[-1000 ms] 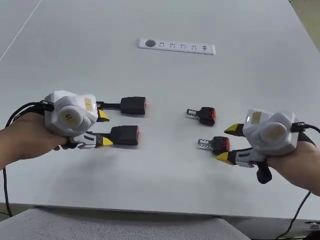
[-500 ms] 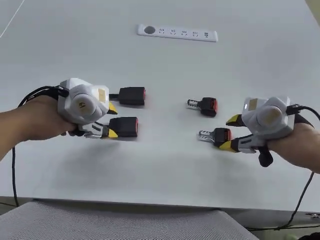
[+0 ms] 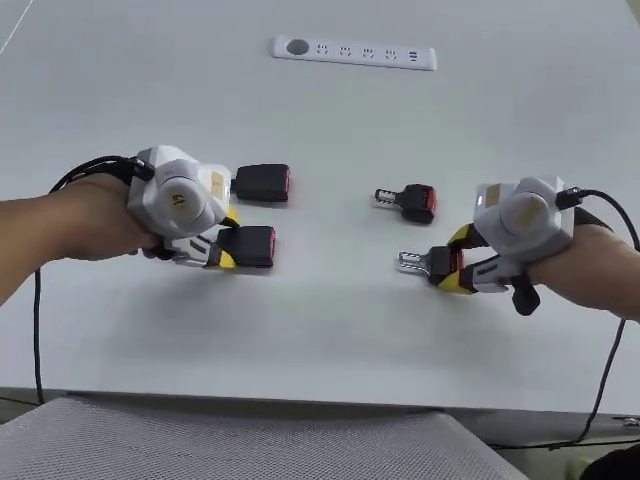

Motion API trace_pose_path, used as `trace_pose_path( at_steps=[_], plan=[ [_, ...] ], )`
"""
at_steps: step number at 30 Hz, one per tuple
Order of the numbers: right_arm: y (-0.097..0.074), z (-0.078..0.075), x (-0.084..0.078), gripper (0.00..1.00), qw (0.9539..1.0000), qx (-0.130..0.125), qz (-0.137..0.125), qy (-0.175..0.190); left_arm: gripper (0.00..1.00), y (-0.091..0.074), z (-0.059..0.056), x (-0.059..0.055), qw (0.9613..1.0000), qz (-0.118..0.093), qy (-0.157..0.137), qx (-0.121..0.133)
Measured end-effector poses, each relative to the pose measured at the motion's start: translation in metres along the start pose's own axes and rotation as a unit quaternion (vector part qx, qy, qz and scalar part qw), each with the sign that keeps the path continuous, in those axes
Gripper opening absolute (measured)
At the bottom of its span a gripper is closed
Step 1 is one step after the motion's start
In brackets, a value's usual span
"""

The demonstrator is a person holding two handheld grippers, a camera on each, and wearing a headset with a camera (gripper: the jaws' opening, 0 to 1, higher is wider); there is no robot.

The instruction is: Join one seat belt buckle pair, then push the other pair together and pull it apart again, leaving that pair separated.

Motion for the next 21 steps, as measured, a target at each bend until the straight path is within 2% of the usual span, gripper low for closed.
trace_pose_path(
  at_steps=[5,12,13,14,16,21],
  plan=[
    [0.0018,-0.0007,-0.0007,0.36,0.9997,0.008,0.014,-0.018,0.33,0.0009,-0.0010,0.0012,0.9998,0.005,0.020,-0.002],
    [0.0031,-0.0024,0.0014,0.34,0.9983,0.020,0.034,-0.043,0.33,0.0032,-0.0004,-0.0001,0.9996,0.010,0.025,-0.006],
    [0.0034,-0.0031,0.0013,0.34,0.9983,0.022,0.035,-0.041,0.33,0.0062,-0.0018,-0.0009,0.9995,0.015,0.029,0.000],
    [0.0036,-0.0040,0.0008,0.34,0.9983,0.026,0.034,-0.038,0.33,0.0059,-0.0022,0.0025,0.9988,0.008,0.049,-0.005],
    [0.0045,-0.0061,0.0006,0.33,0.9984,0.036,0.030,-0.034,0.32,0.0049,-0.0009,0.0006,0.9995,0.012,0.030,-0.007],
    [0.0063,-0.0058,0.0035,0.33,0.9977,0.043,0.031,-0.042,0.32,0.0050,-0.0001,-0.0003,0.9995,0.012,0.025,-0.016]
  ],
)
Point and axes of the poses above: the centre of the closed fingertips' face, and the gripper's own axes: y roughly forward along the fingers, z roughly to its left, x roughly out of its top, the point moved 5 cm from there along -y, roughly backward along the fingers, and after that the axes turned 6 degrees about y, right-handed, at the moved point
